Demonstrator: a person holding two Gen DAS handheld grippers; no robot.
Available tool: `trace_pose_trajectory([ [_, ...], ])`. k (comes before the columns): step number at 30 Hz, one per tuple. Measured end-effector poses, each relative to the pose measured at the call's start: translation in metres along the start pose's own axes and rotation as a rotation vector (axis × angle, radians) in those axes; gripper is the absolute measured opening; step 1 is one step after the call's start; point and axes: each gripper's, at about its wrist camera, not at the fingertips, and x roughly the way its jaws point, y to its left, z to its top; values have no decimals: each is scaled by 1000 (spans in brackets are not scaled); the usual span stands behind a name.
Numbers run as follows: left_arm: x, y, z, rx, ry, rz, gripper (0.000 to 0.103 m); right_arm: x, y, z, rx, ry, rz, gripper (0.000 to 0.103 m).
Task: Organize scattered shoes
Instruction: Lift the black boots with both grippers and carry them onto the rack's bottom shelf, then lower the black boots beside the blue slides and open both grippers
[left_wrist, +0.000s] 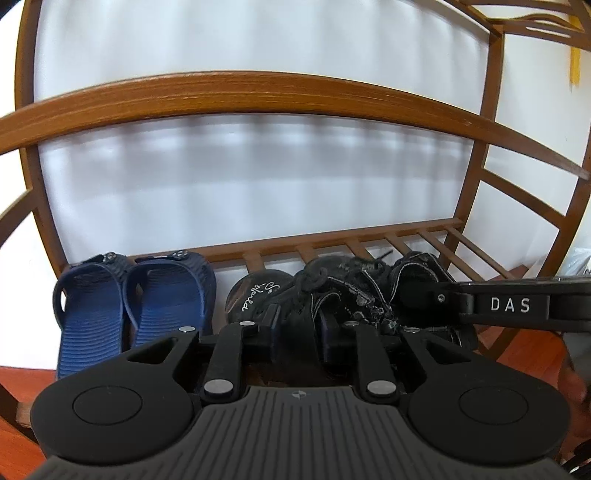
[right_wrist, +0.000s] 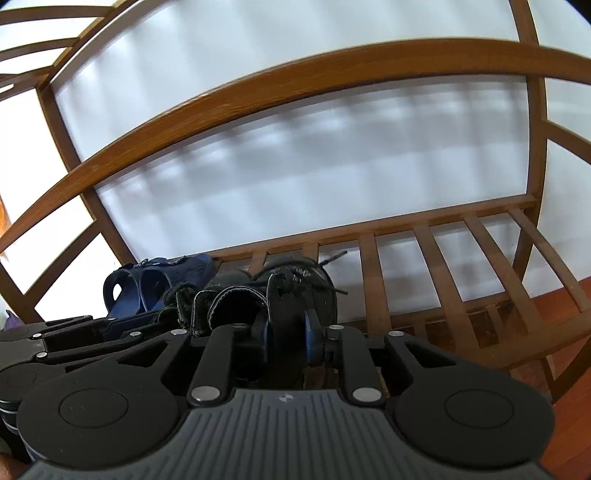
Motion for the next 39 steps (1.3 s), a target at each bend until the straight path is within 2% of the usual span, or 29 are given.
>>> trace_pose_trajectory([
  [5,1,2,0,-3,1,4,30,-4,-4,-1,7,-11,1,27],
  [10,-12,4,2,-22,-31,15,46,-17,0,-2,-20,-39,4,27],
  [12,-18,2,3,-17,-39,12,49,-25,1,-4,-26,-47,8,27],
  [28,-66,-4,-15,-77,-56,19,60,-77,15,-31,-109,-79,29,27],
  [39,-44,-21,-46,-24,41,46,61,-67,19,-54,-191,-43,1,27],
])
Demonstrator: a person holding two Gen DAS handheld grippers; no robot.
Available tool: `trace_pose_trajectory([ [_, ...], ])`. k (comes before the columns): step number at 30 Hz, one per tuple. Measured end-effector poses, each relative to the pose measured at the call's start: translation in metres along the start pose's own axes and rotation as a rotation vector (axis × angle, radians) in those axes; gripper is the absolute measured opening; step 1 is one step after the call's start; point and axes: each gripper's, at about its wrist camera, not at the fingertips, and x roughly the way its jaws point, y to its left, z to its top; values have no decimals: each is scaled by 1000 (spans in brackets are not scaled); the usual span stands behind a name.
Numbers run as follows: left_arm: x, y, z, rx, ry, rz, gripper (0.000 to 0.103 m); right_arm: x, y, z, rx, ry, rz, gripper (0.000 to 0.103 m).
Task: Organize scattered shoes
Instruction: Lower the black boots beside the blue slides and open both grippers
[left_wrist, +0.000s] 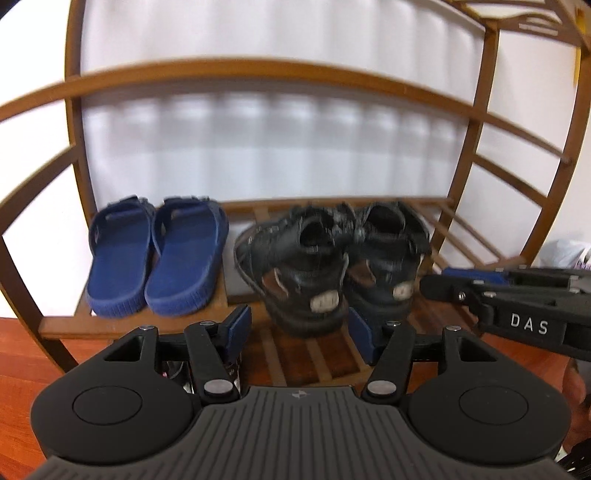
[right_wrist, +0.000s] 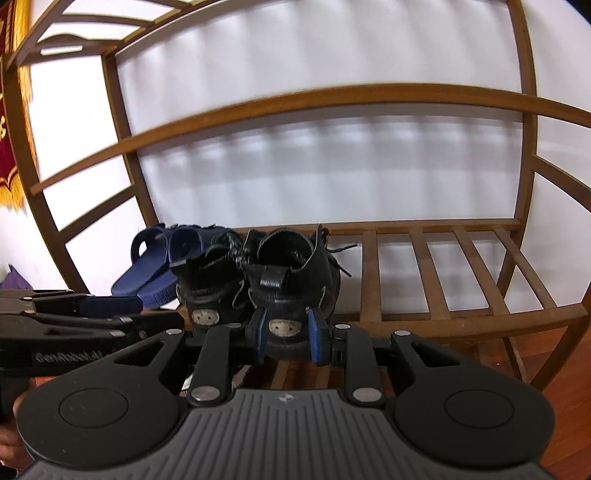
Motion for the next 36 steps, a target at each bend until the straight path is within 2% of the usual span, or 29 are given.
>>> trace_pose_trajectory([
  [5,7,-5,-5,18,-16,4,59,7,-1,-5,-16,13,-4,27],
  [6,8,-6,-5,23,-22,3,56,8,-1,-6,-22,13,-8,27],
  [7,11,-8,-5,33,-24,1,45,10,-1,-7,-30,13,-11,27],
  [10,18,-13,-5,47,-22,-6,24,14,-2,-8,-44,16,-16,27],
  [12,23,-16,-4,46,-22,-9,21,17,-4,-9,-48,19,-17,26],
  [15,27,-19,-3,53,-30,2,18,23,-5,-10,-57,30,-11,25],
  [22,36,-12,5,6,-35,26,17,36,-2,-8,-60,30,18,25],
  [36,66,-3,23,-23,-24,10,18,71,-13,5,-40,19,-22,25],
])
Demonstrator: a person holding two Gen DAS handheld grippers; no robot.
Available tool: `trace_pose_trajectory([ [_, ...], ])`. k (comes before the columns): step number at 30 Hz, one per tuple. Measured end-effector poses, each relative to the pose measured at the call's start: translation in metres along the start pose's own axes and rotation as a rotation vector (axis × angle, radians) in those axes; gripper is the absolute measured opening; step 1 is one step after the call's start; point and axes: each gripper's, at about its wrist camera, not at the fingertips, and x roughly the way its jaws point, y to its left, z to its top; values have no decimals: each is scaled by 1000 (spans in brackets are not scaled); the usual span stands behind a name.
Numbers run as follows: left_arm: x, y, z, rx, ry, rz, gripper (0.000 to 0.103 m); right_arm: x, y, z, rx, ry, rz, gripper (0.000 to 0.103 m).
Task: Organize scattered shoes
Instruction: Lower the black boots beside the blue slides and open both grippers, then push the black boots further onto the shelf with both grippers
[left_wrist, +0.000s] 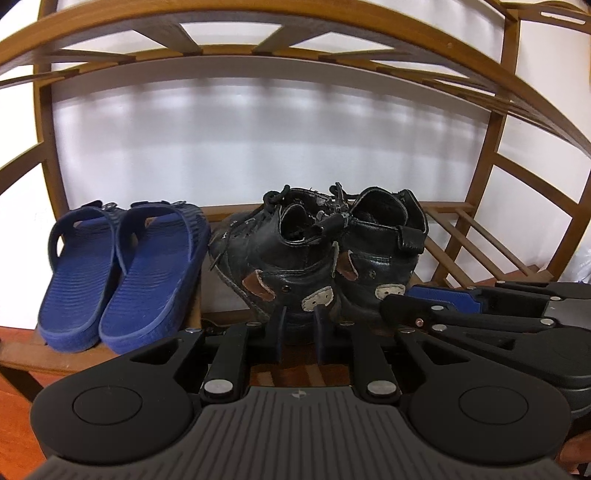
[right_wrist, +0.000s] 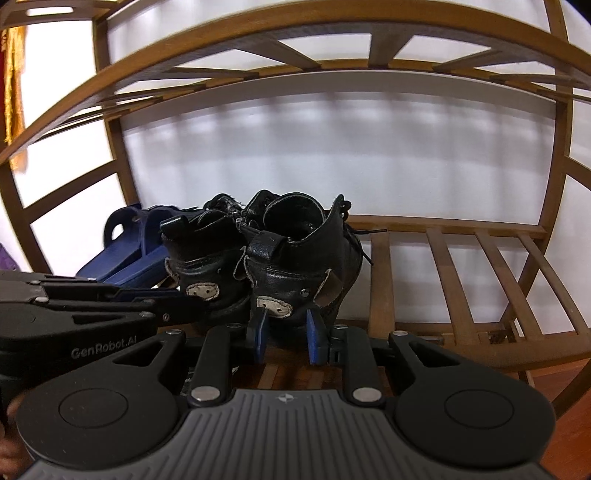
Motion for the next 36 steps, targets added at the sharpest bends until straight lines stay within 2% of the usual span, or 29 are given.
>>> trace_pose_trajectory([
  [8,3,2,0,-4,12,-13,19,5,-5,0,13,6,12,25],
  [12,-4,4,-4,-5,14,-17,29,0,1,-3,5,9,19,25],
  [25,-37,7,-21,-14,27,-7,48,-40,13,-16,22,4,3,25],
  [28,-43,9,-24,-19,30,-9,58,-47,11,-15,29,-7,-14,30],
  [30,-46,10,-25,-23,34,-11,62,-49,8,-14,33,-13,-23,42],
  [36,-40,10,-26,-30,51,-12,70,-43,-8,-7,89,-26,-48,68],
])
